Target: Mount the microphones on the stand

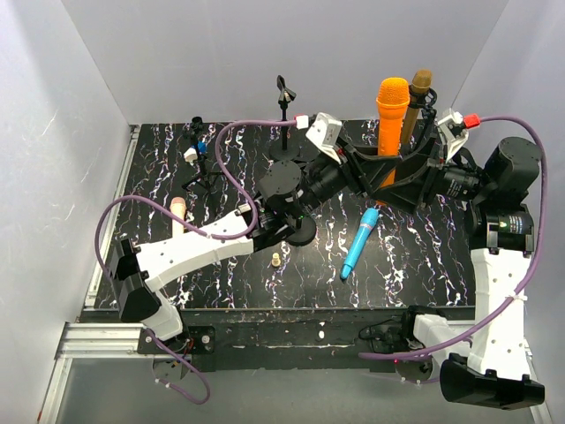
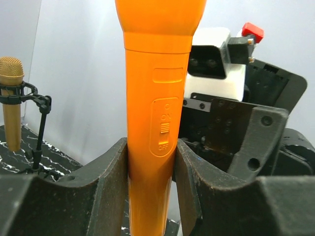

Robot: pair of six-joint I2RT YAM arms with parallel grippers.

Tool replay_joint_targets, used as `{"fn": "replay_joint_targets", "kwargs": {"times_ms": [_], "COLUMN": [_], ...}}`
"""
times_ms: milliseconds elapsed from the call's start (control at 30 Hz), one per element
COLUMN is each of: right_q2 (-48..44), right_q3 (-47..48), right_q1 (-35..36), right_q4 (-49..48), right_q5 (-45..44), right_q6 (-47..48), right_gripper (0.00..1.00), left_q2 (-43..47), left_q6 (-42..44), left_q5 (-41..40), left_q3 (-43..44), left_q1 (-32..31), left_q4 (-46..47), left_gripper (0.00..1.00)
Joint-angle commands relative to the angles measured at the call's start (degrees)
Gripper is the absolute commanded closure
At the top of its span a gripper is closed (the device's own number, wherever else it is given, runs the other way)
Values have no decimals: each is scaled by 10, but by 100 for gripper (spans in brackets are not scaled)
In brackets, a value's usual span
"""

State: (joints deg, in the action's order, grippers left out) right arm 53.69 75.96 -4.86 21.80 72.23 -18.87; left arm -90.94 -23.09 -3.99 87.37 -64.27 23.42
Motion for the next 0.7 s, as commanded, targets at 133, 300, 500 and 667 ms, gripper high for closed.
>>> {"fn": "replay_joint_targets", "kwargs": {"times_ms": [133, 300, 500, 667], "right_q2": [15, 7, -2, -3], "right_q3": [9, -8, -37, -45], "right_q1": [6, 7, 8, -3], "right_q4": [-45, -97, -155, -142], "right_q5": [15, 45, 67, 85], "right_q6": [12, -15, -47, -15], "right_gripper": [24, 58, 99, 99], "left_q2": [6, 3, 20, 65], "left_q6": [0, -13, -21, -9], "left_q5": [-67, -62, -59, -62], "left_q3": [-4, -7, -12, -21], "left_q1": [-26, -26, -26, -25], "left_q4": [76, 73, 44, -32], "left_gripper": [100, 100, 92, 21]}}
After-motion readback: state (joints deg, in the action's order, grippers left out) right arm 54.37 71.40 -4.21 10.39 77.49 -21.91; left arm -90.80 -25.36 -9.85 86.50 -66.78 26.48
